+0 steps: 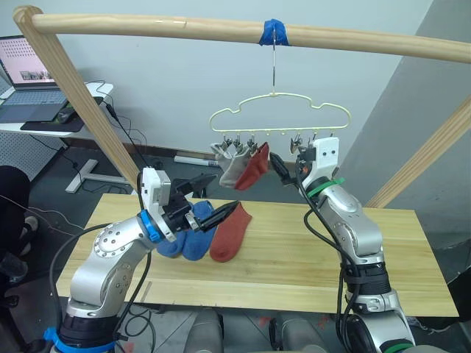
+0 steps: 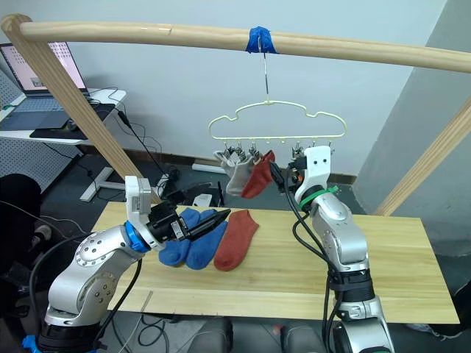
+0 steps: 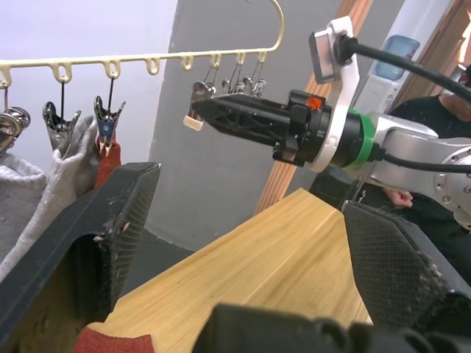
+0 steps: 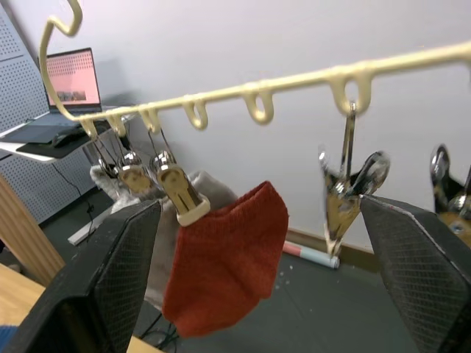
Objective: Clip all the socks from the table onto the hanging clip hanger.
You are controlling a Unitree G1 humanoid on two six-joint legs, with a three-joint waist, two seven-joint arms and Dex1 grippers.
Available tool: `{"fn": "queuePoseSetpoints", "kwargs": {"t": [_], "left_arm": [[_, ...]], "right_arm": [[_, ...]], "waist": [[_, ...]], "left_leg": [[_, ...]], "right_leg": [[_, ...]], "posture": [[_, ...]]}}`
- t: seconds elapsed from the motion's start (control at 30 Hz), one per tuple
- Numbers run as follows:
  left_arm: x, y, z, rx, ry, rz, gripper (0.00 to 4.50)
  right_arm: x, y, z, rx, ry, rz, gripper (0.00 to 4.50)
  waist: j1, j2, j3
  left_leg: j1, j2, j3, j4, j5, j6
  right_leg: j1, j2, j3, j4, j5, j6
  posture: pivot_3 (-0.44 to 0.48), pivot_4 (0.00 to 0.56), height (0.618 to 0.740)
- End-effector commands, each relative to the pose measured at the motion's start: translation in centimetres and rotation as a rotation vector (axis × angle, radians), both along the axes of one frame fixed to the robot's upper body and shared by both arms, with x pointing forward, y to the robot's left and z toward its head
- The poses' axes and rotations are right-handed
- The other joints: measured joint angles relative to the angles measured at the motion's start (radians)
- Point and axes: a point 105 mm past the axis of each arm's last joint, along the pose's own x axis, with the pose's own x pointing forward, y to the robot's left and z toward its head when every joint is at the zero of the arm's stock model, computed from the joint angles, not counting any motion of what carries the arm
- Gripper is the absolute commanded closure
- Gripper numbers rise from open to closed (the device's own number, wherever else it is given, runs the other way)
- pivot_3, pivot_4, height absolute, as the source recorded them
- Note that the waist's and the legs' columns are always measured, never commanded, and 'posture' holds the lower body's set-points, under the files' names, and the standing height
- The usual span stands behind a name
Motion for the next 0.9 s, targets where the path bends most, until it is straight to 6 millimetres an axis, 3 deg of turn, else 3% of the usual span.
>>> {"fn": "queuePoseSetpoints", "kwargs": {"t": [0.03,0.57,0.9], "left_arm": [[-0.4,-0.1,1.1,-0.004,-0.049,-0.005,0.00],[-0.1,-0.2,1.0,-0.017,-0.057,0.000,0.00],[-0.3,-0.7,1.1,-0.018,-0.065,-0.021,0.00]], "right_arm": [[-0.3,-0.3,1.3,0.011,-0.044,-0.004,0.03],[0.0,-0.8,0.8,0.012,-0.028,-0.045,0.03],[-0.1,0.7,1.9,0.064,-0.059,-0.002,0.03]], "waist": [[0.000,0.000,0.000],[0.000,0.000,0.000],[-0.002,0.000,0.000]], "left_leg": [[0.000,0.000,0.000,0.000,0.000,0.000],[0.000,0.000,0.000,0.000,0.000,0.000],[0.000,0.000,0.000,0.000,0.000,0.000]], "right_leg": [[0.000,0.000,0.000,0.000,0.000,0.000],[0.000,0.000,0.000,0.001,0.000,0.000],[0.000,0.000,0.000,0.001,0.000,0.000]], "posture": [[0.103,0.116,0.740],[0.093,0.116,0.740],[0.084,0.119,0.740]]}}
